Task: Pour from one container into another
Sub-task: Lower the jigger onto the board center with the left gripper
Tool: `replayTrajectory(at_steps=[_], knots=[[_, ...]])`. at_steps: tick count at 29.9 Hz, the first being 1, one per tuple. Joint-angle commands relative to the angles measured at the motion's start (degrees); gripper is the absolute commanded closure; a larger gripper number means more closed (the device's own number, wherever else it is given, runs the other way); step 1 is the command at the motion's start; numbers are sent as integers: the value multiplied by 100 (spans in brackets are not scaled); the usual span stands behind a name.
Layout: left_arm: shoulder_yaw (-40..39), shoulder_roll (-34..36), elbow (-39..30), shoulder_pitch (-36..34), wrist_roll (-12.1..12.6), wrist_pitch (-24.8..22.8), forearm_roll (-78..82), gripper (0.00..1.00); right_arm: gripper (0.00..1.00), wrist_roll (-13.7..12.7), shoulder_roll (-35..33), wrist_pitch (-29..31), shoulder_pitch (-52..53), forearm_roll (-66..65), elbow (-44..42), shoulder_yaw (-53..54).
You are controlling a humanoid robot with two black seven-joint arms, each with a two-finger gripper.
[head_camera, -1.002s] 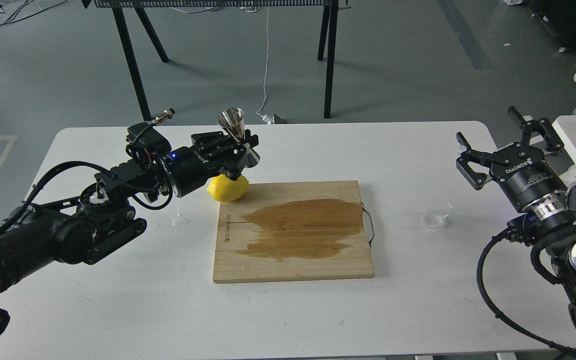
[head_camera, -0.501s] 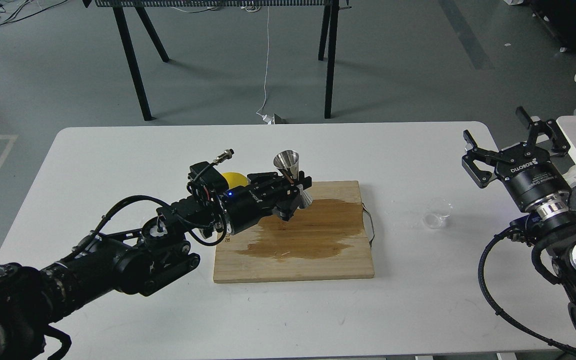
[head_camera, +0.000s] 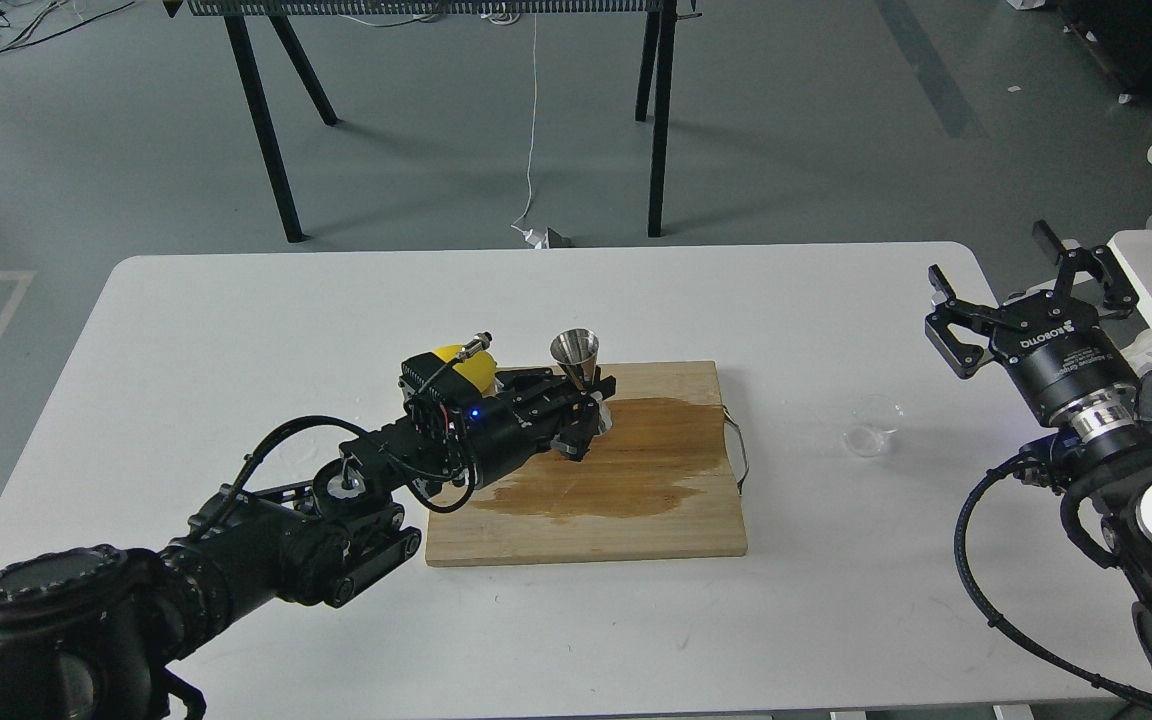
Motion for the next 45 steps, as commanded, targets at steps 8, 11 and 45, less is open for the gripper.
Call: replayTrajectory(at_steps=[8,11,45], knots=[[3,2,216,53,0,-8,-11,88,1,0,4,0,-1,-3,1,-9],[3,2,252,89,0,1,-3,87,1,0,4,0,-1,-3,-8,0],[-5,2,59,238,0,18,-3,44,1,0,4,0,-45,-3,-8,88]])
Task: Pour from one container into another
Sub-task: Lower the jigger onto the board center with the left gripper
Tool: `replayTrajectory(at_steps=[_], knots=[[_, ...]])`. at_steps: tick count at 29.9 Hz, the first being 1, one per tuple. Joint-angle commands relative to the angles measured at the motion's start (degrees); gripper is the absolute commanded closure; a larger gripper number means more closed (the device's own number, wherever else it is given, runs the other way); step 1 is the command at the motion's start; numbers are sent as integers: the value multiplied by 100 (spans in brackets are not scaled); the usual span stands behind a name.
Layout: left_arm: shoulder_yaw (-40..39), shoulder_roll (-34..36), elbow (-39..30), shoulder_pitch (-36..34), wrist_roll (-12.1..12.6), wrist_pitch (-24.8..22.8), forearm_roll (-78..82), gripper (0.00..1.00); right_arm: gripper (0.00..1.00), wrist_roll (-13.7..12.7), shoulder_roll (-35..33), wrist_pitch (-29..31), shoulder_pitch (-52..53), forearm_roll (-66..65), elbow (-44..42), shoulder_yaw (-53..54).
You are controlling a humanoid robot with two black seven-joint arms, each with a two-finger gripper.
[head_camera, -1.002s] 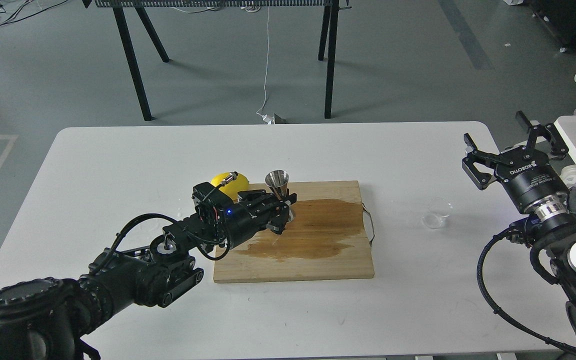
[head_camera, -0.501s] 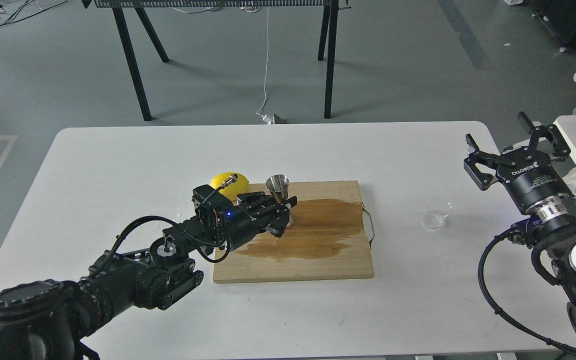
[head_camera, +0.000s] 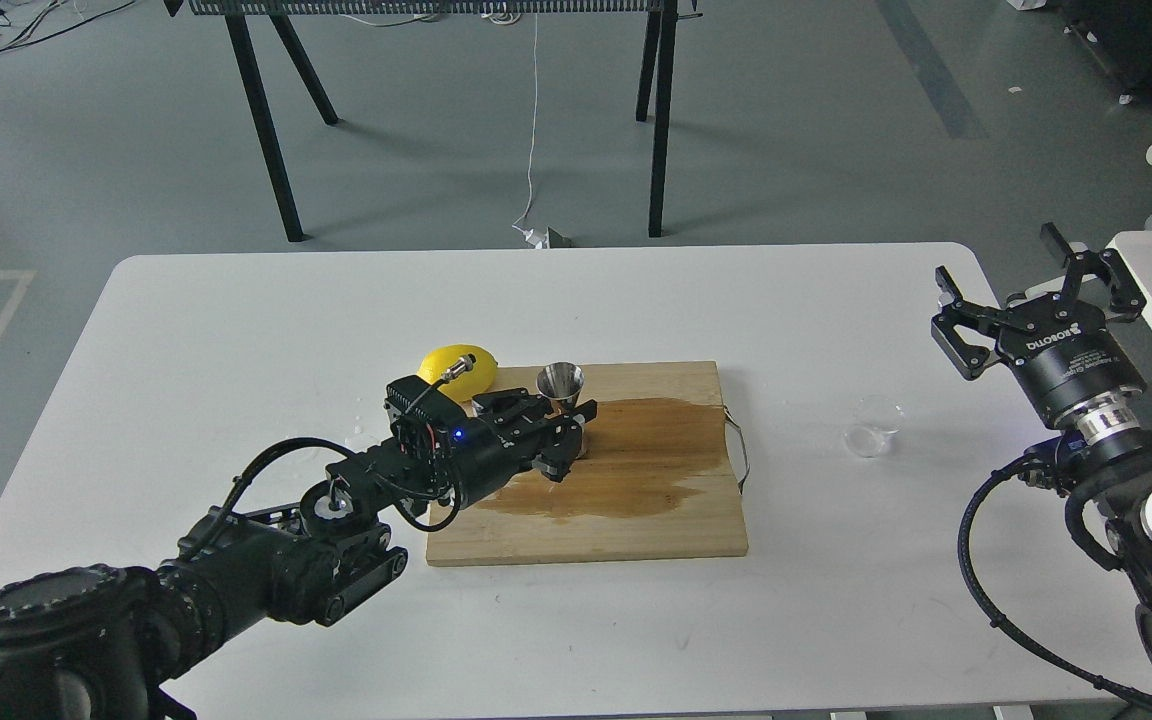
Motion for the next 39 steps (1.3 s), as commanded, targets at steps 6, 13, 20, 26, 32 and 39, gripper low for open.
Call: replayTrajectory(at_steps=[6,13,20,26,32,39], knots=[[-4,0,-119,59,0,-1,0,32,1,0,0,0,-8,0,0,9],[-4,0,-110,103,0,-1,-9,29,1,0,0,0,-8,0,0,9],[-4,0,-110,174,0,-1,-9,28,1,9,0,0,-8,9,9,9],[-13,0,-110,253,0,-1,-9,28,1,9,0,0,-8,9,9,9],[-39,0,-110,262,0,-1,-18,28,1,9,0,0,-8,9,9,18],[-39,0,-110,262,0,-1,-18,28,1,9,0,0,0,9,9,18]])
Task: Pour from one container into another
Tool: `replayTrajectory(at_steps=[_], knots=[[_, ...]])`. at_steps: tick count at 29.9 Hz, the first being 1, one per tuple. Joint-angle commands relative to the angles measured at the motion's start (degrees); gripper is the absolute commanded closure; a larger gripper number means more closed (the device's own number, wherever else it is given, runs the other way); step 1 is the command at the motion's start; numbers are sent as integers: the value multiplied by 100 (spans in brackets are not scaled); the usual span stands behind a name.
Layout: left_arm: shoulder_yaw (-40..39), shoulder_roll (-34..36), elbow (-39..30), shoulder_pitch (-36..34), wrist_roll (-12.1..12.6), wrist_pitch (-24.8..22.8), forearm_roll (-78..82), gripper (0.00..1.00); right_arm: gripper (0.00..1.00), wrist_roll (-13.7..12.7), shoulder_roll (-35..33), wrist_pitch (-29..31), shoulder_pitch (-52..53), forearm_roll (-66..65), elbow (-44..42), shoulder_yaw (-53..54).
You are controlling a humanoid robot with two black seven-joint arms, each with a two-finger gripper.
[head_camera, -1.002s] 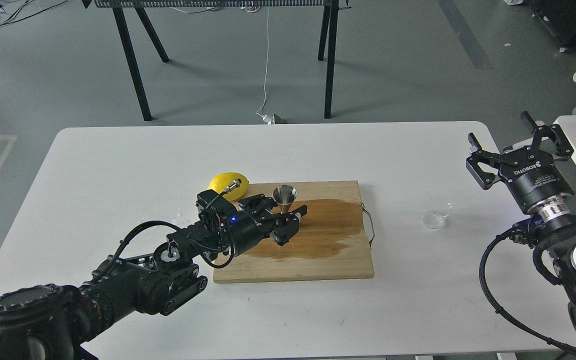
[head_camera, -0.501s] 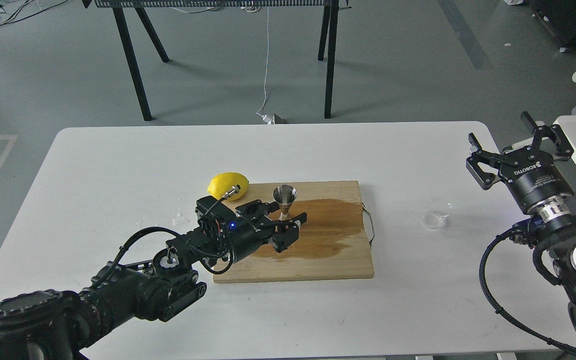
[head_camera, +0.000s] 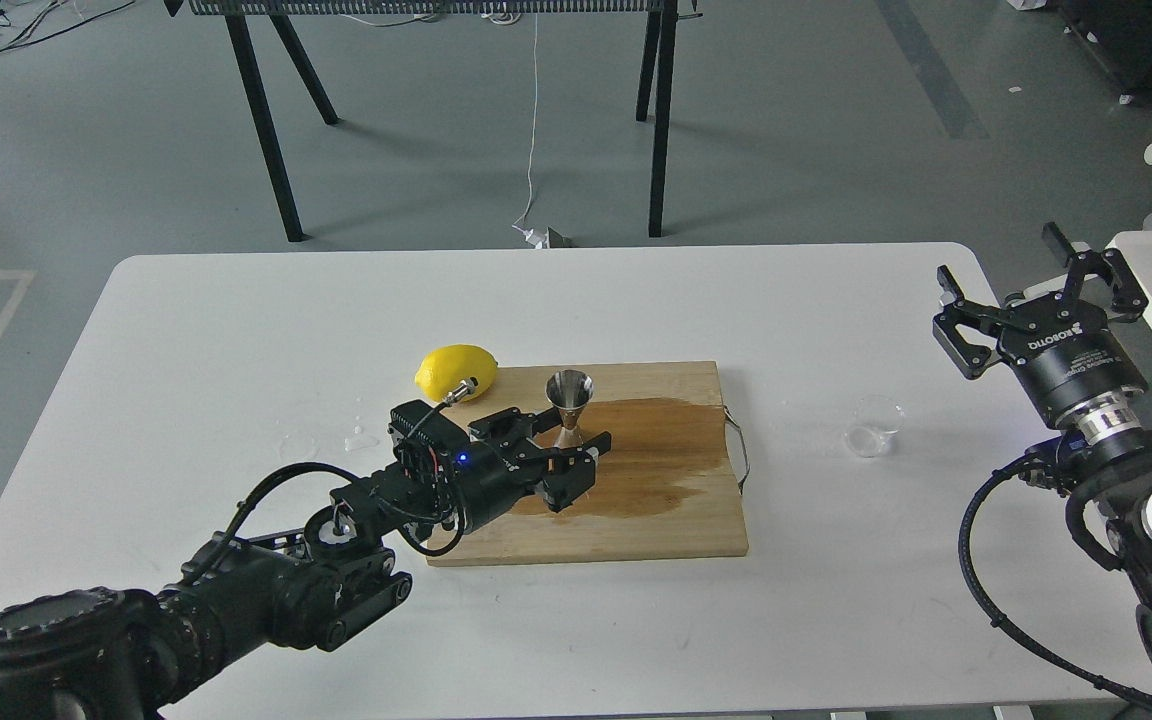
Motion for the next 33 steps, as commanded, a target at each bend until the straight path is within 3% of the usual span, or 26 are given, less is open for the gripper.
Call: replayTrajectory(at_steps=[1,24,28,33], knots=[[3,0,2,9,0,2,0,28,1,0,0,0,9,0,0,5],[-32,474,-226,220,0,10,0,28,1,0,0,0,-9,0,0,5],[-67,834,-682,333,0,10,-9,28,1,0,0,0,-26,0,0,5],[-392,2097,-2105,773,0,19,-18,28,1,0,0,0,-70,0,17,5]])
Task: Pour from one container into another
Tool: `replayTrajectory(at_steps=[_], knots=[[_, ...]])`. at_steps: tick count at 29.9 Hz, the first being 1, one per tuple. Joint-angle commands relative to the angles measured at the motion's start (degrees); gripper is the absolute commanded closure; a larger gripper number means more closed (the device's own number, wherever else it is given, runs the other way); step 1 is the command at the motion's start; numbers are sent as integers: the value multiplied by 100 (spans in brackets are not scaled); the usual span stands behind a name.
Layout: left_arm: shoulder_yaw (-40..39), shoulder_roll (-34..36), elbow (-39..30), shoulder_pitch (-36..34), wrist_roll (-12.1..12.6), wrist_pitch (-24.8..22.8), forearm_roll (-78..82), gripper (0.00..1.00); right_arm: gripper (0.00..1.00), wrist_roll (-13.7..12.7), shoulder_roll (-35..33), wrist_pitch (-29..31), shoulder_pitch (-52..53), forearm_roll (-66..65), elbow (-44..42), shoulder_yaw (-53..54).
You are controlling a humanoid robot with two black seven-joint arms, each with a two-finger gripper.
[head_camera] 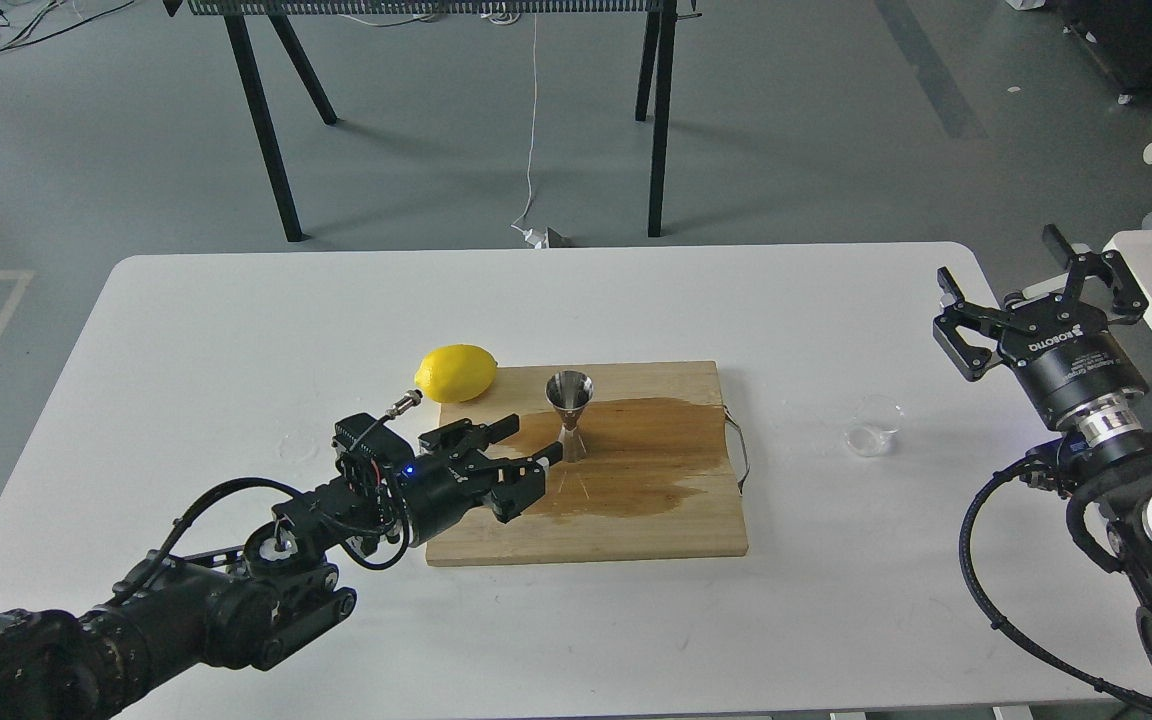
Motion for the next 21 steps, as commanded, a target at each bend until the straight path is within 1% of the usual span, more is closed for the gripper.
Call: replayTrajectory(at_steps=[1,3,5,7,10,12,16,18,21], knots=[[-283,995,-976,327,1,0,-9,28,1,0,18,0,-56,0,14,0],[-450,1426,-1162,468,1,0,-70,28,1,8,18,0,-65,9,31,0],[-564,1795,-1207,608,1,0,-298,28,1,9,18,0,-109,9,40,0],[-635,2147,-1303,749,1,-35,-710,27,1,9,27,0,-144,9,57,8],[-635,2570,-1671,881,1,-97,-1658,27,1,0,18,0,-232,96,110,35],[-635,2789,-1970,943,1,-306,-2221,27,1,-18,18,0,-302,141,206,87],[-801,3054,-2480,943,1,-1465,-3189,26,1,-27,-17,0,-618,211,444,202],[-1117,3072,-2630,952,1,-2072,-3585,25,1,-27,-61,0,-820,220,558,228],[-1688,3045,-2639,978,1,-3178,-4051,24,2,-35,-157,0,-1215,246,769,324]])
